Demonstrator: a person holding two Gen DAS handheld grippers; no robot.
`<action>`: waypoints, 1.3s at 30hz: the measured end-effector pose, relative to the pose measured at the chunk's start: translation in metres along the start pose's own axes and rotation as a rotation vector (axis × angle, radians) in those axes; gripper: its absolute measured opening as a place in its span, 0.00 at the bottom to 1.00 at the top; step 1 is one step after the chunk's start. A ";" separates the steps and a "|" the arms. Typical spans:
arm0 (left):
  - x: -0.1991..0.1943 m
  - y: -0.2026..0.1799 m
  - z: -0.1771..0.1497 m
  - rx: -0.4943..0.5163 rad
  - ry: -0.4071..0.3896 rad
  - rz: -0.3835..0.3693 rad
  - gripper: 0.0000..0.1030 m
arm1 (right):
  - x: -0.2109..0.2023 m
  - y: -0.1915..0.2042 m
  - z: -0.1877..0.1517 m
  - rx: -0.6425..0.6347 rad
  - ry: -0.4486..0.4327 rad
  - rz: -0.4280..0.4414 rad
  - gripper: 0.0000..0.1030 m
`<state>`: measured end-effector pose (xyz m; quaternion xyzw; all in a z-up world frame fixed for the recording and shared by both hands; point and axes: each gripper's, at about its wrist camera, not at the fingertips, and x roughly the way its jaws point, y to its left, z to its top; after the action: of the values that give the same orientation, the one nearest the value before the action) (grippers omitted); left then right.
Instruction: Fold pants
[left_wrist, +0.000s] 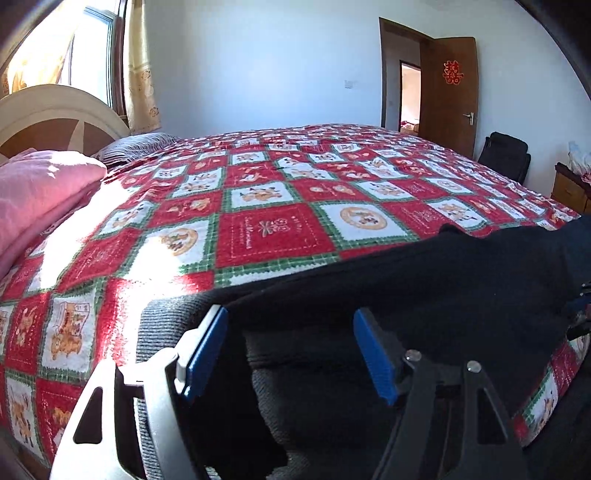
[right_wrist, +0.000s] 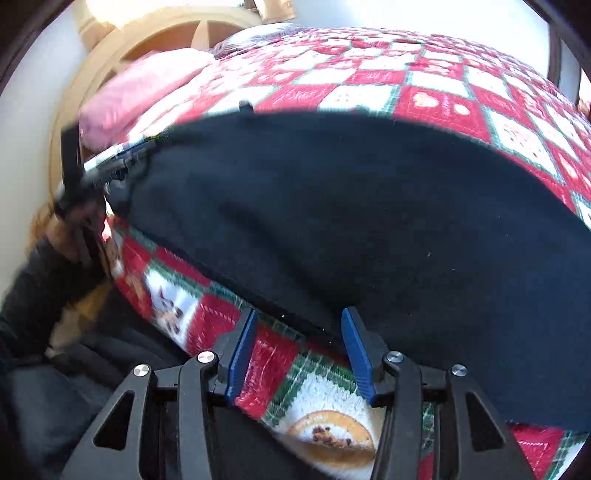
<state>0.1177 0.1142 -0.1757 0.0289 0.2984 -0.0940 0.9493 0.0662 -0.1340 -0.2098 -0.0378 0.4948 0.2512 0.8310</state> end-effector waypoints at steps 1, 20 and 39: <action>-0.001 0.002 0.000 -0.003 -0.002 -0.009 0.71 | -0.003 0.006 -0.001 -0.029 -0.002 -0.013 0.48; 0.000 0.062 -0.007 -0.290 0.029 -0.002 0.64 | -0.032 -0.012 -0.002 0.038 -0.107 -0.028 0.48; -0.007 0.066 -0.004 -0.367 0.037 -0.054 0.21 | -0.039 -0.018 -0.003 0.045 -0.157 -0.092 0.48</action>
<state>0.1225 0.1804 -0.1746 -0.1509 0.3287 -0.0629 0.9302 0.0571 -0.1656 -0.1815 -0.0222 0.4316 0.2040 0.8784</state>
